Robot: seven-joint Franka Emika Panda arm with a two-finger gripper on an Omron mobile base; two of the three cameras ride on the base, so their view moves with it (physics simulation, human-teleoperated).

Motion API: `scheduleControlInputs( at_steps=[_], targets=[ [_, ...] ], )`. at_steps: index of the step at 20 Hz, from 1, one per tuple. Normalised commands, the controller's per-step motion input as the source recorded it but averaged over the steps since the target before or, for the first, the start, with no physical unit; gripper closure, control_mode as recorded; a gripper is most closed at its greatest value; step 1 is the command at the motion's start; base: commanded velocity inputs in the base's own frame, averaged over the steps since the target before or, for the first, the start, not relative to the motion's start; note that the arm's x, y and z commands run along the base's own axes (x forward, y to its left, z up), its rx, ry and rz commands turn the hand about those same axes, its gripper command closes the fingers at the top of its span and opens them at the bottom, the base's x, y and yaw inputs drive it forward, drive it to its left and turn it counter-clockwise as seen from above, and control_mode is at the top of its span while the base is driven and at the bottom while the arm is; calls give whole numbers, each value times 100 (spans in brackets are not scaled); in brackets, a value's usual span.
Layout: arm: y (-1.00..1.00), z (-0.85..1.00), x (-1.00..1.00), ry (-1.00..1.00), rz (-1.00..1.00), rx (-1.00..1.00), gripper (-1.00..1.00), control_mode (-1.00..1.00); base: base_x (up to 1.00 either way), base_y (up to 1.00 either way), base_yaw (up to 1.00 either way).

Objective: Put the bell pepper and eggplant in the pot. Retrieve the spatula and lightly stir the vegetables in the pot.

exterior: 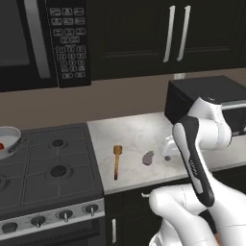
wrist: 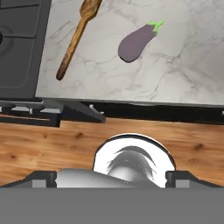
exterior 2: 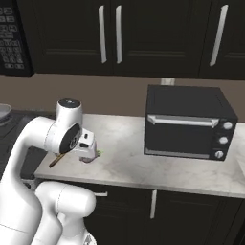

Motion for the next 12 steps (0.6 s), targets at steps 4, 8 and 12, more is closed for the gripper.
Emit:
scheduleControlInputs(
  at_steps=[4,8,12],
  targets=[
    [0,0,4,1,-1,0,-100,-100,11,-18,-2],
    [12,-8,49,10,-12,0,-100,-100,0,0,0],
    [56,-23,84,10,-24,0,-100,-100,0,0,0]
  ],
)
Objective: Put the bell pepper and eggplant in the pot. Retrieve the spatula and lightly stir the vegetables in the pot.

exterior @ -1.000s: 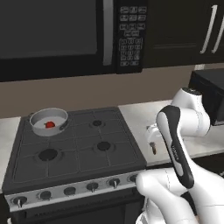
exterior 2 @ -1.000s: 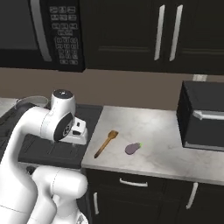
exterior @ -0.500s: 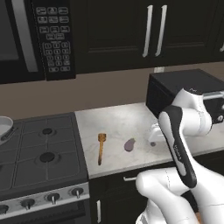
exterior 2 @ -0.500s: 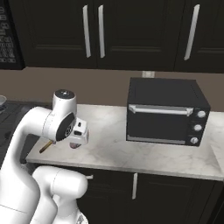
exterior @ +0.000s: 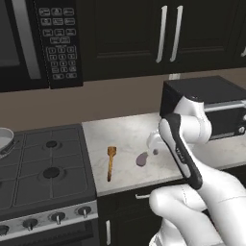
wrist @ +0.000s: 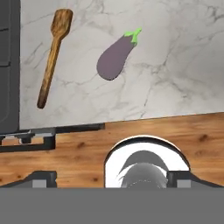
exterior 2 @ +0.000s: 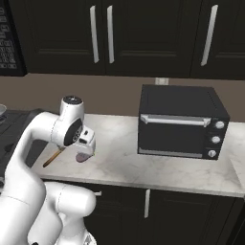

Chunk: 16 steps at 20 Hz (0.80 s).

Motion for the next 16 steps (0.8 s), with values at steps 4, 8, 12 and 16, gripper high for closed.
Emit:
scheduleControlInputs(
  at_steps=[4,8,12,16],
  targets=[
    [60,-50,87,1,-32,0,-100,-100,0,0,0],
    [37,-41,62,-10,-22,-3,-100,-100,0,0,0],
    [0,-26,78,0,-20,-9,-100,-100,0,0,0],
    [0,-32,58,7,-9,-9,-100,-100,0,0,0]
  ],
)
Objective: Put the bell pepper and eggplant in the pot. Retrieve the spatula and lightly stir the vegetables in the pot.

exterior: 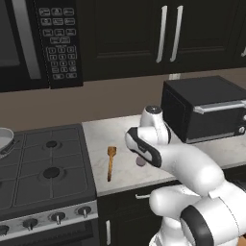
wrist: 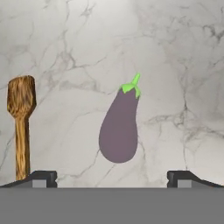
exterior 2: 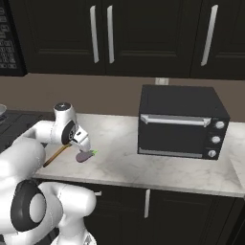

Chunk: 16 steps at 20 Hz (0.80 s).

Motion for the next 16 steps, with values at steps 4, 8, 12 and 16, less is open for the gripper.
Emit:
scheduleControlInputs(
  at_steps=[4,8,12,16],
  targets=[
    [-9,-20,0,17,0,-1,-100,-100,0,0,0],
    [-7,-11,-1,22,0,0,-100,-100,0,0,0],
    [-11,-1,0,21,0,0,-100,-100,0,0,0],
    [-1,-18,0,13,0,0,-100,-100,0,0,0]
  ],
)
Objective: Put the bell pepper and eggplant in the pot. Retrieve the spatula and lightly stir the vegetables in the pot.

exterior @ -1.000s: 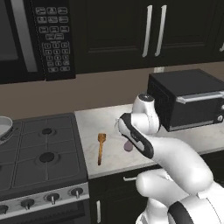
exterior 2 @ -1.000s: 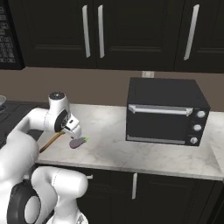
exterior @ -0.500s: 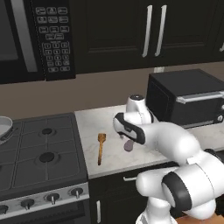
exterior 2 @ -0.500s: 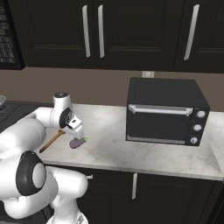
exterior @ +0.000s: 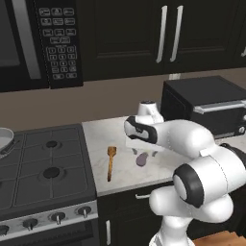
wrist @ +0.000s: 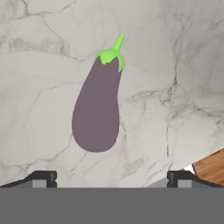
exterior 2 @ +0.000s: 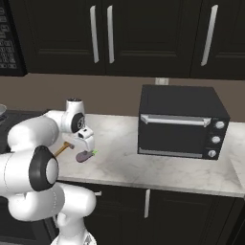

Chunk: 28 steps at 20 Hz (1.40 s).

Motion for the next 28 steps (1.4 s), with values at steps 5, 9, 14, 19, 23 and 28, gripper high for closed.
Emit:
scheduleControlInputs(
  at_steps=[5,9,14,19,23,28],
  targets=[
    [0,-29,12,0,0,0,-100,-100,0,0,0],
    [0,-31,13,0,0,0,-100,-100,0,0,0],
    [0,-26,5,0,0,0,-100,-100,0,0,0],
    [0,-36,0,1,0,0,-100,-100,0,0,0],
    [0,-26,0,1,0,0,-100,-100,0,0,0],
    [0,0,0,1,0,0,100,-100,0,0,0]
  ],
)
